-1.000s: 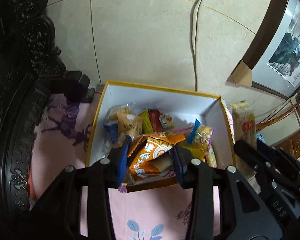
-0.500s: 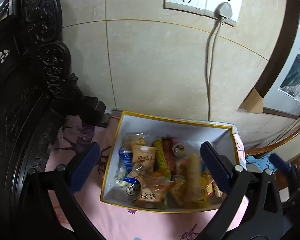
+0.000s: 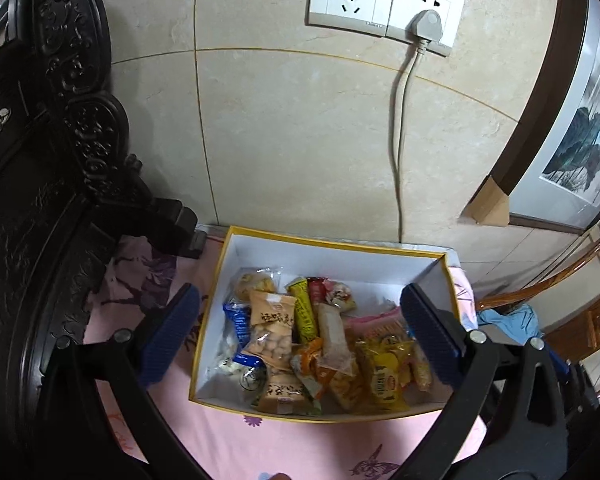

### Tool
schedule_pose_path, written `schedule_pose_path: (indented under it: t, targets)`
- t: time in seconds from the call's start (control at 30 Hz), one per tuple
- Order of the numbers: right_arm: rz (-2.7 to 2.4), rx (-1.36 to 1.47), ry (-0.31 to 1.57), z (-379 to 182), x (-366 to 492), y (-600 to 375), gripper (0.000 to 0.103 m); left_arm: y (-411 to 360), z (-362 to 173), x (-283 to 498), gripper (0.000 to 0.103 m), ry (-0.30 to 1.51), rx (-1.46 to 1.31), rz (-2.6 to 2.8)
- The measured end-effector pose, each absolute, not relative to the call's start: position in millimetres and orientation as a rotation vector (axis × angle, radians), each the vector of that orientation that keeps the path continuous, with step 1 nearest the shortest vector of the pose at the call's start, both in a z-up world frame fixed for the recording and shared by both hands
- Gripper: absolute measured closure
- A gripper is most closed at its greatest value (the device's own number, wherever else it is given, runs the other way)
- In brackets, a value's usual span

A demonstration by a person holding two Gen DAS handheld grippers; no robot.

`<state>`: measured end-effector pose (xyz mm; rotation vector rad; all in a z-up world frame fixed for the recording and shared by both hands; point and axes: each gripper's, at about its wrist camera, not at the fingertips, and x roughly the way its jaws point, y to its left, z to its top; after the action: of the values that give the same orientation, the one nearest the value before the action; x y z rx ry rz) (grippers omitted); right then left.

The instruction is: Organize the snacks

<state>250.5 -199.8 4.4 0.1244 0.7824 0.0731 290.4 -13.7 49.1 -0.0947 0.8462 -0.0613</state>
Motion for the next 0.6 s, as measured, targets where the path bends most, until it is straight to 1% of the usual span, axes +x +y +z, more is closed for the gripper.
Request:
schedule_pose_path:
  t: [0.6]
  targets:
    - [0.091,0.117,0.790,5.7,244.7,-196.2,0.001,-12.5,50.7,286.1,0.002,0.861,-0.082,-0.046]
